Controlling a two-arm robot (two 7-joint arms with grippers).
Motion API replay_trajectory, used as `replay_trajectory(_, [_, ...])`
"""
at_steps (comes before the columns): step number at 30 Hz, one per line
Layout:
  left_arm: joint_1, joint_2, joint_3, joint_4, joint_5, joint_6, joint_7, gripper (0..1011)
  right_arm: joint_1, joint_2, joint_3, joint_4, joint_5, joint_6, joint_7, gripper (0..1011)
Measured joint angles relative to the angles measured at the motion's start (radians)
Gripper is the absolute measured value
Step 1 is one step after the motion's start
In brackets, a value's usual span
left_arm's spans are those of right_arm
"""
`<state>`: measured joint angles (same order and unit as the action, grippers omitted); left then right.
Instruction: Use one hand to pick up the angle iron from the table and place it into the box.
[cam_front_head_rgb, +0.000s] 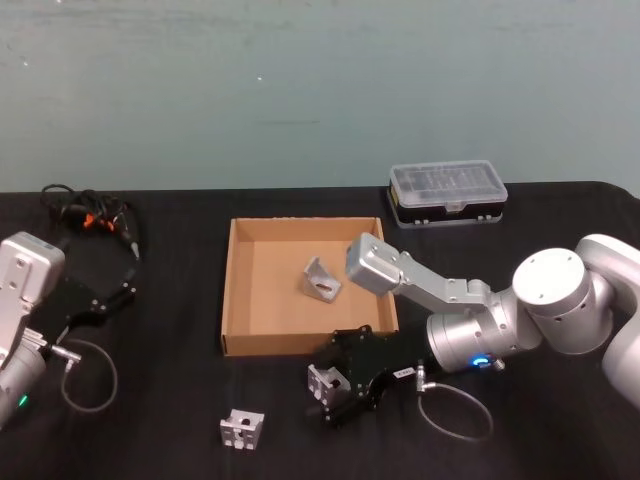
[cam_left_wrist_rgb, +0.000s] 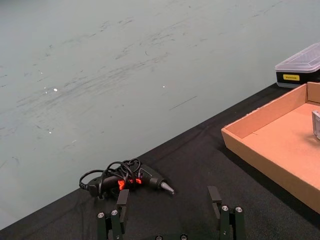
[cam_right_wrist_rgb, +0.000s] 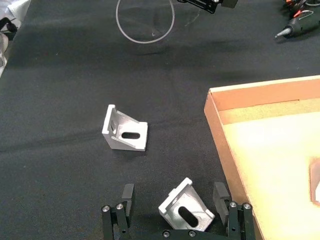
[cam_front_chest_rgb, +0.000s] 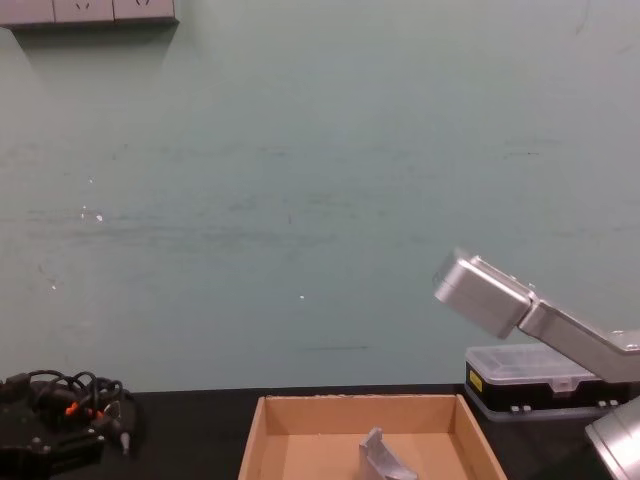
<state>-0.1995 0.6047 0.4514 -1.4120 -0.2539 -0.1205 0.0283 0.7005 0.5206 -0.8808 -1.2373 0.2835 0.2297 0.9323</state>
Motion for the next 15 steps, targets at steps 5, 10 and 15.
replay_trajectory(5, [0.000,0.000,0.000,0.000,0.000,0.000,0.000,1000,0.006,-0.008,-0.006,0.014,-0.003,-0.001,0.001,1000])
replay_trajectory(10, [0.000,0.000,0.000,0.000,0.000,0.000,0.000,1000,0.005,-0.007,-0.005,0.013,-0.004,0.000,0.001,1000])
replay_trajectory(15, [0.000,0.000,0.000,0.000,0.000,0.000,0.000,1000,0.005,-0.007,-0.005,0.012,-0.003,0.000,0.001,983])
